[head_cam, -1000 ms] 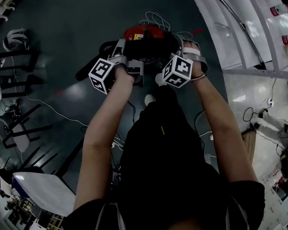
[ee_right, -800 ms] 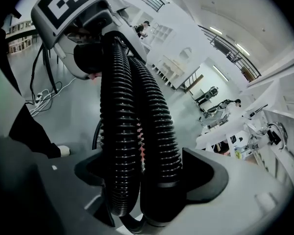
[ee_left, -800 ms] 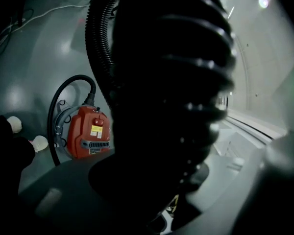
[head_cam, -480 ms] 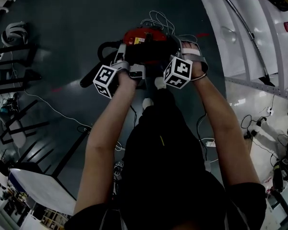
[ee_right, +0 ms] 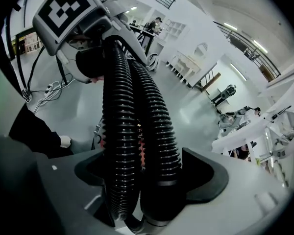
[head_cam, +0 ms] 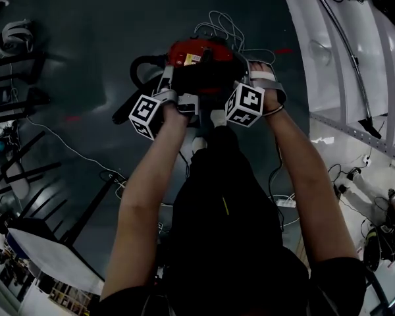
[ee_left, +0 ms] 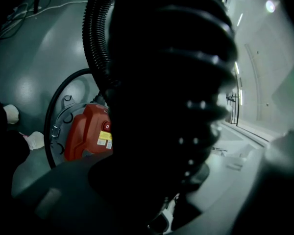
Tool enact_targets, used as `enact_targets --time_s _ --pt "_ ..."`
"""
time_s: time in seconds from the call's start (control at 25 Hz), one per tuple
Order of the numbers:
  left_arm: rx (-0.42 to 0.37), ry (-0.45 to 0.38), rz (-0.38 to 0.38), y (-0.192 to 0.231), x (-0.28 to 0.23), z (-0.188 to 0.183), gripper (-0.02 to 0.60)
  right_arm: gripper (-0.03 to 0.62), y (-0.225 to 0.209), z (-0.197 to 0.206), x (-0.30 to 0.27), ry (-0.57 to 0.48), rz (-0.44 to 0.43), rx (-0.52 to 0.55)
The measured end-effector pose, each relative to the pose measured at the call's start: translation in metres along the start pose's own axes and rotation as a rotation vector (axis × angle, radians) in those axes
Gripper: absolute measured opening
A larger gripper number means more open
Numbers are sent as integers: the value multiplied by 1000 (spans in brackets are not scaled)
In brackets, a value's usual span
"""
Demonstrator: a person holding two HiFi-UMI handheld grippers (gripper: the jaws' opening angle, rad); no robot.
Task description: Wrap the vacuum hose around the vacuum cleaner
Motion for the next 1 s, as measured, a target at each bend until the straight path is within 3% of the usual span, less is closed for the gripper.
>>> enact_targets --time_s 0.24,0.6,1.0 --pt "67 -28 -19 24 -30 -2 199 449 -7 12 -35 1 -42 31" --pt "152 -138 -48 46 -67 -16 199 449 -27 13 -89 -21 -124 121" --pt "189 -156 -104 76 -82 -24 208 446 -27 10 -124 -50 -235 215"
Point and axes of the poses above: the fingertips, and each gripper's own axes: x backward along the fingers, y to its left, z out of its underside, the point moved 3 cm from there along x, backward along the fingers, and after that the axes turned 8 degrees about -y, right-handed, at the moved point
